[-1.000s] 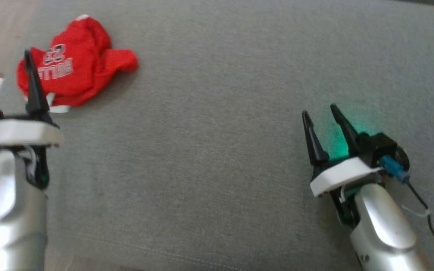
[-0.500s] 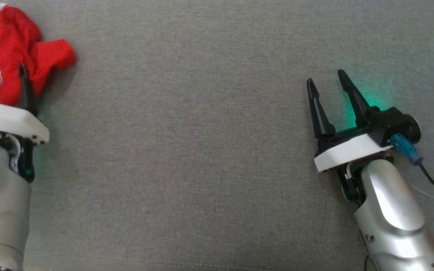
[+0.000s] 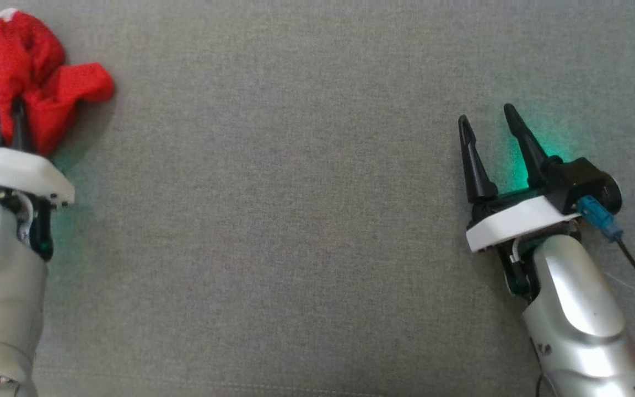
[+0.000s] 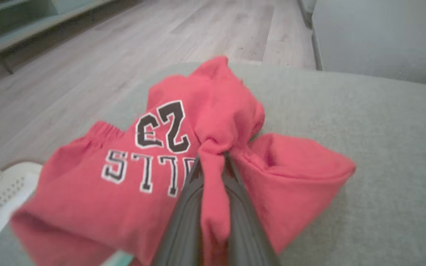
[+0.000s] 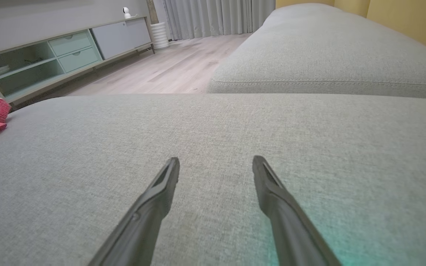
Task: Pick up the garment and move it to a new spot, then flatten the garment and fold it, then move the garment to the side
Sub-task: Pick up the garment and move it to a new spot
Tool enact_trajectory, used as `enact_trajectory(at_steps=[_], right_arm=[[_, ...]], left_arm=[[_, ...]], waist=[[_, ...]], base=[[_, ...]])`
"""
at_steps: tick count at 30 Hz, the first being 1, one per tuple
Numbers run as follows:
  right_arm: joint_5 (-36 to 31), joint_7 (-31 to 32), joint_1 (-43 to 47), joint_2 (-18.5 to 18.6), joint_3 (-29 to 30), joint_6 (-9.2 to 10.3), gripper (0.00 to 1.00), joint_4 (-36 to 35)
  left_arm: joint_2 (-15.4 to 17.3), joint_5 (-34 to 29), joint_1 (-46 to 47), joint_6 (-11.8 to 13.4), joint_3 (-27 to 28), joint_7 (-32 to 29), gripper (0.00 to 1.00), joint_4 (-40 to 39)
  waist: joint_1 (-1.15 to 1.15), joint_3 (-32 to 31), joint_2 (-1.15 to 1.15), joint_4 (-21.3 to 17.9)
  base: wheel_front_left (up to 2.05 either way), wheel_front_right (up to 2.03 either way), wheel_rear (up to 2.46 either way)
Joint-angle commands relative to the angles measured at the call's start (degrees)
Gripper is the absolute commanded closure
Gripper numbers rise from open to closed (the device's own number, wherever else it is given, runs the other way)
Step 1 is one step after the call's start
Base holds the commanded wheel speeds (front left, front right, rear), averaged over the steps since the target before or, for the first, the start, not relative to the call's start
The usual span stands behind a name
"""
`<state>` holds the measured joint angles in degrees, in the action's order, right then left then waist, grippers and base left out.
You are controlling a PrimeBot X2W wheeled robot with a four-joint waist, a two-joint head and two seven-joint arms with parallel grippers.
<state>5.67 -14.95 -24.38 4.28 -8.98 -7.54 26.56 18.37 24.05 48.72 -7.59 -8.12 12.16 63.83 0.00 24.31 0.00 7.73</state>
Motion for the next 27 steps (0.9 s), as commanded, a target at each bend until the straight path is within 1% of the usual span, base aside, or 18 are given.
enact_trajectory(at_steps=[1, 7, 11, 16, 19, 23, 25, 26, 27], right_arm=[[0.6, -0.1, 1.1, -0.4, -1.4, 0.05, 0.00, -0.3], [1.8, -0.1, 1.8, -1.0, -1.5, 0.05, 0.00, 0.5], [2.9, -0.1, 3.2, -1.3, -1.7, 0.05, 0.00, 1.1], [5.1, -0.1, 5.1, -1.4, -1.8, 0.05, 0.00, 1.6], [5.7, -0.1, 6.3, -1.4, -1.7, 0.05, 0.00, 2.0], [6.4, -0.1, 7.6, -1.4, -1.9, 0.05, 0.00, 2.6], [6.7, -0.1, 8.0, -1.4, -2.0, 0.05, 0.00, 2.7], [6.8, -0.1, 8.2, -1.4, -2.0, 0.05, 0.00, 2.8], [7.0, -0.1, 8.3, -1.4, -2.2, 0.05, 0.00, 2.8]], left_arm=[[3.6, -0.7, 3.3, 0.1, -0.1, 1.4, 1.00, -2.9], [3.0, -1.2, 4.9, 0.1, -4.5, 2.5, 1.00, -8.7], [1.1, -0.6, 4.6, 0.1, -8.6, 2.8, 1.00, -14.3], [-2.7, 0.6, 3.0, 0.1, -13.7, 2.8, 1.00, -22.0], [-6.1, 1.7, 1.1, 0.1, -17.0, 2.8, 1.00, -26.1], [-10.9, 3.3, -2.6, 0.1, -21.7, 2.8, 1.00, -28.7], [-12.6, 4.2, -4.7, 0.1, -23.5, 2.8, 1.00, -28.6], [-13.2, 4.5, -5.6, 0.1, -23.9, 2.8, 0.95, -28.5], [-13.6, 4.4, -6.6, 0.1, -24.8, 2.8, 0.54, -28.1]], waist=[[0.00, -1.7, 0.00, 0.1], [0.00, -5.5, 0.00, -0.9], [0.00, -8.3, 0.00, -2.6], [0.00, -11.3, 0.00, -5.6], [0.00, -12.8, 0.00, -7.4], [0.00, -14.8, 0.00, -9.8], [0.00, -15.5, 0.00, -10.7], [0.00, -15.7, 0.00, -11.0], [0.00, -16.0, 0.00, -11.3]], base=[[0.00, 0.00, 0.00], [0.00, 0.00, 0.00], [0.00, 0.00, 0.00], [0.00, 0.00, 0.00], [0.00, 0.00, 0.00], [0.00, 0.00, 0.00], [0.00, 0.00, 0.00], [0.00, 0.00, 0.00], [0.00, 0.00, 0.00]])
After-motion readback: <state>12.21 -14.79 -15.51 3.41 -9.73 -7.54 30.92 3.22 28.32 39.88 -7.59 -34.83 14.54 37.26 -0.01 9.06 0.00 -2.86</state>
